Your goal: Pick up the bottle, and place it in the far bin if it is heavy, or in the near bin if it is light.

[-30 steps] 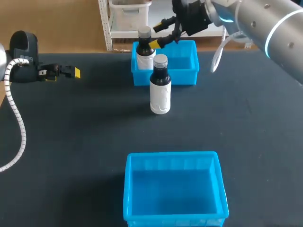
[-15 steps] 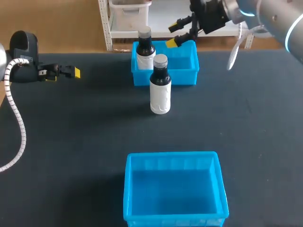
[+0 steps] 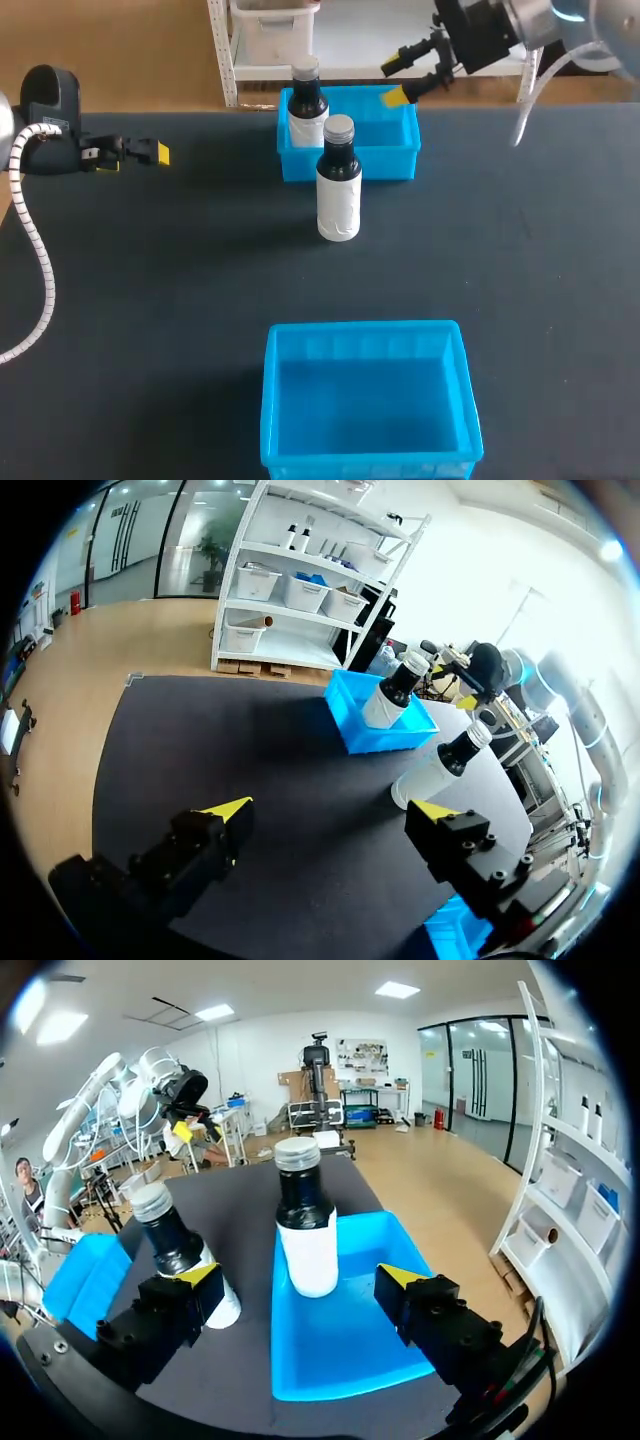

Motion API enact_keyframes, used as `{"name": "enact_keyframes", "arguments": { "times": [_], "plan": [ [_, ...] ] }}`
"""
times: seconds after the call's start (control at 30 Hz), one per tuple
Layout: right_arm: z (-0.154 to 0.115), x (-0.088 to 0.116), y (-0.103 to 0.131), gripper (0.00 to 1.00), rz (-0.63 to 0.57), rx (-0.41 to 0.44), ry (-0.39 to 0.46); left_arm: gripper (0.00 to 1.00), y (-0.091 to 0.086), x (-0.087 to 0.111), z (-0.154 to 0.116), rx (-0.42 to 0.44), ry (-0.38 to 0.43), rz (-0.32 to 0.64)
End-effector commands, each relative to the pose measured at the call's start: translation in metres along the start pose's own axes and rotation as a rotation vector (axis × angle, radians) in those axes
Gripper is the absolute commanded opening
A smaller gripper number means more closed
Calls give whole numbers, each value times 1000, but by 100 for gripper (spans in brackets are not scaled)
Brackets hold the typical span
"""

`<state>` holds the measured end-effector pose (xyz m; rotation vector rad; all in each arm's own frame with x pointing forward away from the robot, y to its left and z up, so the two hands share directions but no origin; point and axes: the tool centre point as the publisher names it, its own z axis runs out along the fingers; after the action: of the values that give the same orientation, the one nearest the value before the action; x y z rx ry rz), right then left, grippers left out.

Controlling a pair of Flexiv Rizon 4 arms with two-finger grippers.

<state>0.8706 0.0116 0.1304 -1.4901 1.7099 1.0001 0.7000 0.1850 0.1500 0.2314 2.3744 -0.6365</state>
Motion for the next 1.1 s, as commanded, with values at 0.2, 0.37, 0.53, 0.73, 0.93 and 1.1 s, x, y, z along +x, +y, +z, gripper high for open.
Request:
{"name": "enact_keyframes", "arguments": {
  "times": [0.2, 0.37, 0.53, 0.73, 0.93, 1.1],
  "plan": [
    [-22, 6, 14, 100, 14, -493, -15, 100, 0, 0, 0, 0, 0, 0],
    [-24, 6, 31, 100, 18, -433, -17, 100, 0, 0, 0, 0, 0, 0],
    [-21, 4, 45, 100, 17, -375, -17, 100, 0, 0, 0, 0, 0, 0],
    [-10, 1, 57, 100, -18, -302, 7, 100, 0, 0, 0, 0, 0, 0],
    [5, 5, 57, 100, -47, -207, -4, 100, 0, 0, 0, 0, 0, 0],
    [9, 6, 56, 100, -71, -143, -31, 100, 0, 0, 0, 0, 0, 0]
  ]
}}
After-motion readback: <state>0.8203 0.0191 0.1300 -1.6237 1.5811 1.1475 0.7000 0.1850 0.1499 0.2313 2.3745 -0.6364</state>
